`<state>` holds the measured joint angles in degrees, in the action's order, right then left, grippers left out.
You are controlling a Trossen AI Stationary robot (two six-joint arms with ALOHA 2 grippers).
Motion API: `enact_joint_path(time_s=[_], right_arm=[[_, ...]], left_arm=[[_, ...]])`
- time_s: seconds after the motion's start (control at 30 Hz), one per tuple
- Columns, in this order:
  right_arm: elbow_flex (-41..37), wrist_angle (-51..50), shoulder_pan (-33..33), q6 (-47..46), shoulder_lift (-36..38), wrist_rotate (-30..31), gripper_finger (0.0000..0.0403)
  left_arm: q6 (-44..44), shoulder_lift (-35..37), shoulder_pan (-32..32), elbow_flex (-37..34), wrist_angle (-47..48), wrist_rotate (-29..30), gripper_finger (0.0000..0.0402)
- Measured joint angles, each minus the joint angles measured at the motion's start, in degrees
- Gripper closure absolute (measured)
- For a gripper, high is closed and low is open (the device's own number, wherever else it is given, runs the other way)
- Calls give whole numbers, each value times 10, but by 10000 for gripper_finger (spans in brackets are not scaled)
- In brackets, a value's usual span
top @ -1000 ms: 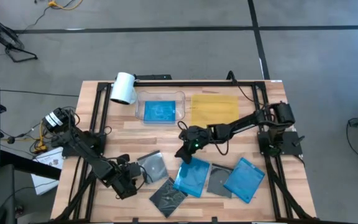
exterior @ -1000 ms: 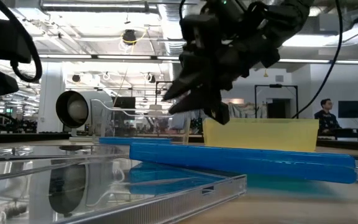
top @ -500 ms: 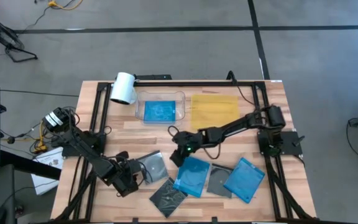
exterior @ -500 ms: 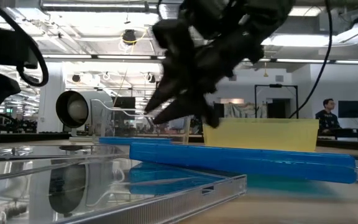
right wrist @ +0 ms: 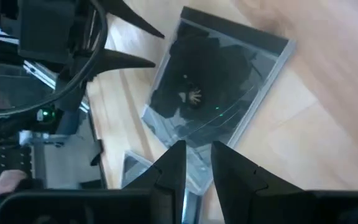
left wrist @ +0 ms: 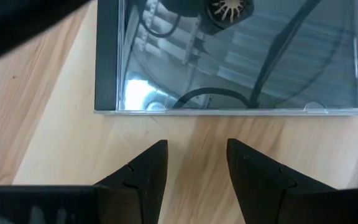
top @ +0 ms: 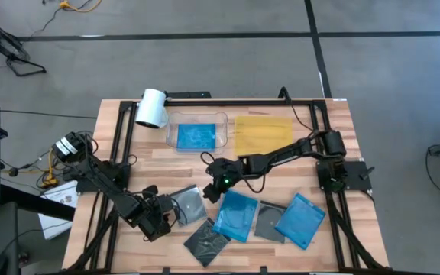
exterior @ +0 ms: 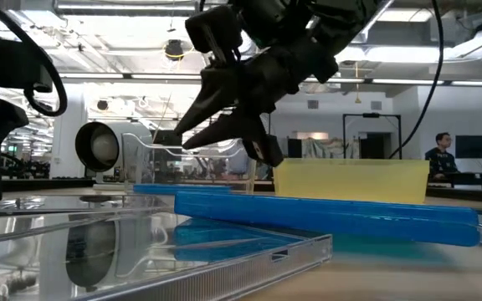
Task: Pick & place jewel cases by type
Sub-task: Put the left black CD case into the yellow bin
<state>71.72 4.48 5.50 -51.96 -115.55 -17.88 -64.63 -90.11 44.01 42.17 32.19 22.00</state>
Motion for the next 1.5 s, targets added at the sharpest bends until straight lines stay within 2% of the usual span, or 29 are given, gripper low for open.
enact_joint_path(time_s=[0.2,0.27,0.37,0.6,0.7,1.03,1.23,1.5], right_arm=[[0,2,11,117,0,3,336],[0,0,19,135,0,22,336],[0,-5,27,127,0,54,336],[0,-9,12,86,0,45,332],[0,-8,6,86,0,44,312],[0,-6,6,54,0,46,201],[0,8,9,24,-17,49,179],[22,14,3,-10,-70,23,174]], left_arm=[[1,0,0,0,0,13,242],[1,0,0,0,0,14,242],[1,0,0,0,0,13,242],[6,0,-8,0,0,10,242],[6,0,-8,0,0,13,242],[11,0,-7,0,0,12,242],[11,0,-7,0,0,13,242],[10,0,-8,0,0,13,242]])
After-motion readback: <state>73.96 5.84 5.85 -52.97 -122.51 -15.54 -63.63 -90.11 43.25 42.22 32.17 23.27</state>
